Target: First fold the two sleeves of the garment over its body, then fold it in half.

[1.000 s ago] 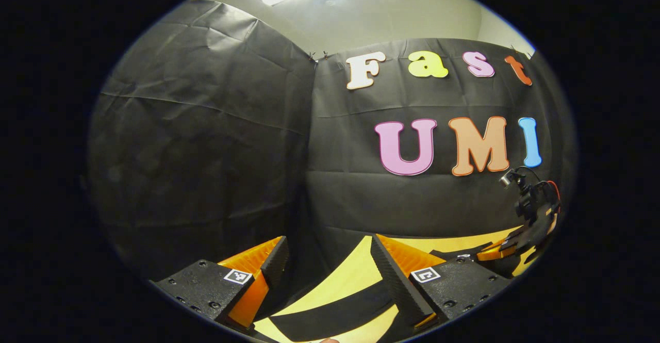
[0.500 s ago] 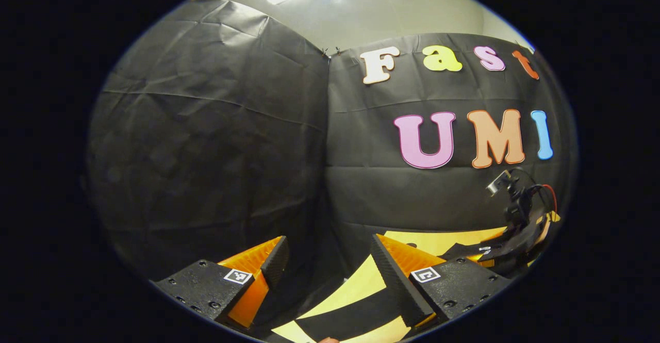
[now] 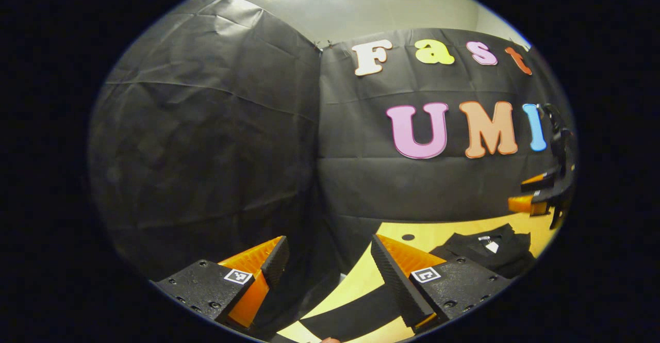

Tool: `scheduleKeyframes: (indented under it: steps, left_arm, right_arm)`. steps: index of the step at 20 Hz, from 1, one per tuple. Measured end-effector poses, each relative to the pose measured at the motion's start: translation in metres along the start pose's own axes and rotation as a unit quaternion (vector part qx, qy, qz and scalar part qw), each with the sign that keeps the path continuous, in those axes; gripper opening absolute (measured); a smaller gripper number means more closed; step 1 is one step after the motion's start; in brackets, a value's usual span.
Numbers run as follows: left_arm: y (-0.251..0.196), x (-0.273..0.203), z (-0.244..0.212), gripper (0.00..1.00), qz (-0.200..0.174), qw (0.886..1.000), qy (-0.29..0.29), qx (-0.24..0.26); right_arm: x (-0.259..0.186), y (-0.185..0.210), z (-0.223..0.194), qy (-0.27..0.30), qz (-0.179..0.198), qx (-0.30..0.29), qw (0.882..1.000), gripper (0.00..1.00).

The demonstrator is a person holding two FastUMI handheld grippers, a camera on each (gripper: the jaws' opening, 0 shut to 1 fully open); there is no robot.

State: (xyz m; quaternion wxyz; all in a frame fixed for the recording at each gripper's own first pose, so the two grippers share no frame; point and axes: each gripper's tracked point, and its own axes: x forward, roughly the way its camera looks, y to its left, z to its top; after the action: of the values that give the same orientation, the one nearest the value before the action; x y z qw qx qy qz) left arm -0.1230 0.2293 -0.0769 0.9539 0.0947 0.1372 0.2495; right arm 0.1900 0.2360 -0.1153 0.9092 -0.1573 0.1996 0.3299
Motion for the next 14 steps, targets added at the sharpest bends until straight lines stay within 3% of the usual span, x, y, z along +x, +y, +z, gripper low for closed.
scheduleKeyframes:
  steps: [4, 6, 8, 11, 13, 14]
  left_arm:
    - [-0.004, 0.015, -0.046, 0.99, -0.058, 0.997, 0.059, 0.012]
    - [-0.008, 0.021, -0.07, 0.95, -0.087, 0.992, 0.092, 0.02]
    - [-0.009, 0.028, -0.097, 0.99, -0.11, 0.985, 0.128, 0.032]
    - [-0.009, 0.031, -0.146, 0.96, -0.149, 0.97, 0.182, 0.06]
    - [-0.011, 0.027, -0.179, 1.0, -0.177, 0.954, 0.226, 0.088]
    - [-0.012, 0.026, -0.195, 0.93, -0.189, 0.945, 0.247, 0.104]
  right_arm:
    - [-0.041, -0.033, 0.001, -0.024, -0.031, 0.025, 0.999, 0.99]
    - [-0.057, -0.047, -0.009, -0.021, -0.049, 0.028, 0.998, 0.96]
    - [-0.068, -0.056, -0.021, -0.01, -0.063, 0.035, 0.997, 0.98]
    - [-0.082, -0.067, -0.043, 0.014, -0.078, 0.04, 0.996, 0.98]
    - [-0.09, -0.072, -0.058, 0.032, -0.086, 0.04, 0.995, 0.98]
    - [-0.093, -0.074, -0.063, 0.039, -0.09, 0.041, 0.994, 0.99]
